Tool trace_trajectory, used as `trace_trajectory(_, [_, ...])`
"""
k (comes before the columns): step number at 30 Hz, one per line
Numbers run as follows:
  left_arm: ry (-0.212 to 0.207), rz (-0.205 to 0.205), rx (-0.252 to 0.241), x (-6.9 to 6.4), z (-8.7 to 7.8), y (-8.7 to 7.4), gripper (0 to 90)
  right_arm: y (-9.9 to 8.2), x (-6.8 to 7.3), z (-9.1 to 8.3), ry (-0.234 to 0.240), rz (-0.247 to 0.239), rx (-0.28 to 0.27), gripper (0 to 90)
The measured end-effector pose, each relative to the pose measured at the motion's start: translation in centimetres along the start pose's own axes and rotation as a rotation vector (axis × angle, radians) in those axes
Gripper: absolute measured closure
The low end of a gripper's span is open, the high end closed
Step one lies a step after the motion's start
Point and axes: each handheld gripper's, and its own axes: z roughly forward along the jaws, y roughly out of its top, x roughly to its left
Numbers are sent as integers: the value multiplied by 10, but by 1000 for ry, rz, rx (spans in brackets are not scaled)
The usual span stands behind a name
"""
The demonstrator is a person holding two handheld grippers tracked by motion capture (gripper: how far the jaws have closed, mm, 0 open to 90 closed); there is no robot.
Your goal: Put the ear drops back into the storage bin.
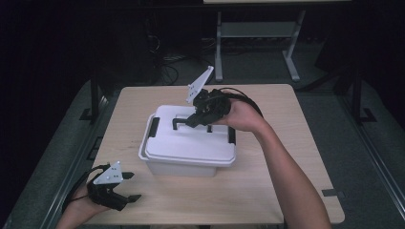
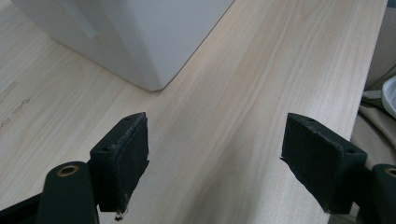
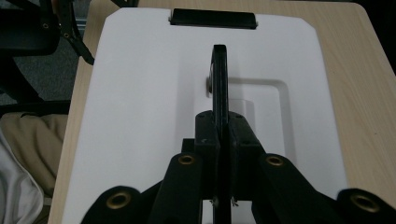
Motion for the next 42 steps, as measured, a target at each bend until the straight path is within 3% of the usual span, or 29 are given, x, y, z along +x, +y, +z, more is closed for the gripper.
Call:
trace_trajectory(14, [12, -9, -13, 3, -4, -3, 225, 14, -14, 40, 34, -7, 22, 839])
trace_trajectory(26, [13, -15, -19, 3, -6, -5, 224, 17, -23, 51, 28, -2, 25, 838])
trace_trajectory(31, [12, -19, -18, 3, -4, -5, 223, 14, -22, 55, 32, 1, 46, 838])
trace_trajectory(42, [10, -14, -8, 2, -3, -4, 221, 10, -23, 58, 44, 25, 35, 836])
